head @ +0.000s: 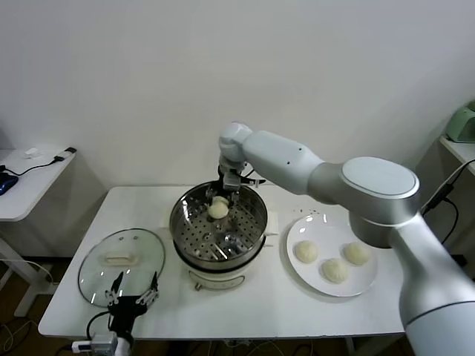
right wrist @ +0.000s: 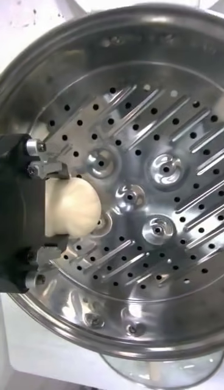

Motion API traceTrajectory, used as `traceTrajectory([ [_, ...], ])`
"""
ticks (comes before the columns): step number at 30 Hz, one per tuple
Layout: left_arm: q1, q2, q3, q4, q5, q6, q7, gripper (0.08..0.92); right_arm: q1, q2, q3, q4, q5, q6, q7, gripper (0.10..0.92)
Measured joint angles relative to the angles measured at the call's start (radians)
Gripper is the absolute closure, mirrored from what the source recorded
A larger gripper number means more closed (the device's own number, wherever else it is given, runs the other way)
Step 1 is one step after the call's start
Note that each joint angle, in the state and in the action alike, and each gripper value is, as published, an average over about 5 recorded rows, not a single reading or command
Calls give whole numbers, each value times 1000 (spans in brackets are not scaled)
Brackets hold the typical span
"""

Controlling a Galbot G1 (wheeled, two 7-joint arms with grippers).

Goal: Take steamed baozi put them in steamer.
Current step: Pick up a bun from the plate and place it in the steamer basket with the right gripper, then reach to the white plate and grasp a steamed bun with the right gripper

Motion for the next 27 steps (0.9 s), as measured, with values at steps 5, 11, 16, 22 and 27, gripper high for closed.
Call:
traceTrajectory([
  [5,1,0,0,-7,-1,2,0,177,23,-7,-19,-1,54,0,-28,206],
  [11,13,-1,4,-22,1,2,1,177,110,-69,-94,73,218,0,-70,203],
  [16,21,-2,7,-31,4,2,1,177,231,-174,-212,211,449,-10,-74,203],
  [22,18,-2,12,-27,7,1,1,177,389,-361,-369,418,663,-150,-54,203],
  [27,14,-1,16,-22,9,0,2,177,476,-520,-489,577,767,-408,-40,203],
])
